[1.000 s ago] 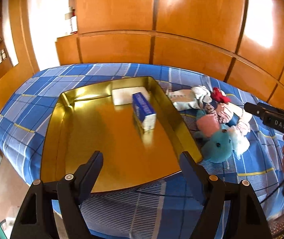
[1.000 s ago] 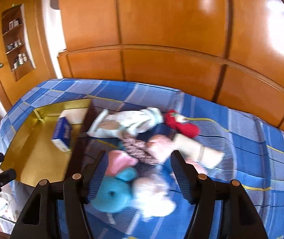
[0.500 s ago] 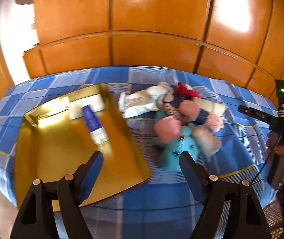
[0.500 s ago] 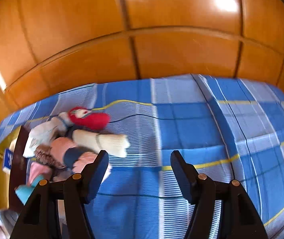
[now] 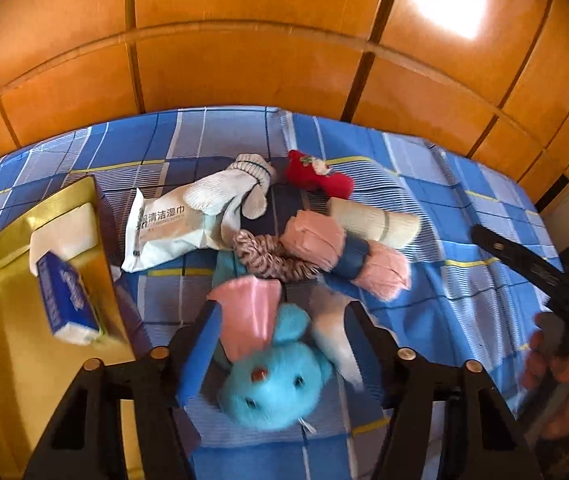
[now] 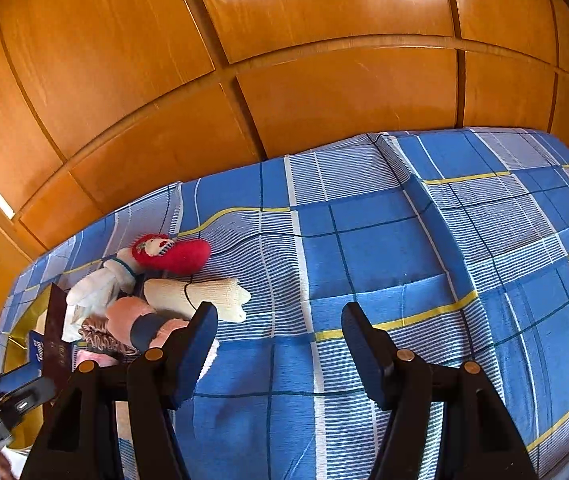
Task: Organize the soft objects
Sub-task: 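Grasp the striped scrunchie with the left tool while the right tool returns to the pile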
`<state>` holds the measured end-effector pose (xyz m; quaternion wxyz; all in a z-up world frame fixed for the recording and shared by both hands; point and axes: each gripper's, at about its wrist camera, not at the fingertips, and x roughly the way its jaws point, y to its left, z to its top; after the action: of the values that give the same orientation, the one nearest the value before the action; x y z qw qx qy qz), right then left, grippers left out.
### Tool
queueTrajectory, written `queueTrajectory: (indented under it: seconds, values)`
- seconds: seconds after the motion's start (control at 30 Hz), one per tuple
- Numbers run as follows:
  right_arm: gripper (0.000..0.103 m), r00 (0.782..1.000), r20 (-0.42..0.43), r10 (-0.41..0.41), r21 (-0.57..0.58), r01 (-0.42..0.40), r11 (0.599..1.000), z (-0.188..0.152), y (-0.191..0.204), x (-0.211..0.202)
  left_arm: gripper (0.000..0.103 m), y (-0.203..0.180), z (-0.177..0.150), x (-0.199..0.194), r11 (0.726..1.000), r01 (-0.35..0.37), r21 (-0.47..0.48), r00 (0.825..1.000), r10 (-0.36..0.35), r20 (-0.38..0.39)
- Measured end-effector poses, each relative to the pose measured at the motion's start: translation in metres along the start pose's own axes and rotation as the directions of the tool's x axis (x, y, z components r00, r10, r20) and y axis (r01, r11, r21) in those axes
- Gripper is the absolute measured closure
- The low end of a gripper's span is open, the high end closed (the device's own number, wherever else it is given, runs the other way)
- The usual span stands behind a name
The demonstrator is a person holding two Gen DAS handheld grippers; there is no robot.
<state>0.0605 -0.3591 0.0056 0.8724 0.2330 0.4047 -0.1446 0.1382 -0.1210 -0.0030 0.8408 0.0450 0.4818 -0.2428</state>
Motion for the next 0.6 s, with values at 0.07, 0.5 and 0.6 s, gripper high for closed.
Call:
queueTrajectory:
  seconds: [0.07, 0.5, 0.6]
  values:
    - [0.038, 1.000, 0.003, 0.008, 0.000, -0.008, 1.000, 0.001, 0.001, -0.001, 0.044, 0.004, 0.008, 0.013, 1.000, -0.019, 0.001, 1.000, 0.019, -0.019]
    - [0.038, 1.000, -0.005, 0.025, -0.012, -0.025, 1.000, 0.001, 0.004, 0.000, 0.086, 0.034, 0.036, 0.080, 0.991, -0.013, -0.133, 0.993, -0.002, -0.116]
    - [0.038, 0.999, -0.018, 0.027, -0.012, -0.027, 1.000, 0.000, 0.004, 0.004, 0.091, 0.031, 0.037, 0.086, 0.991, 0.000, -0.132, 0.994, -0.014, -0.106]
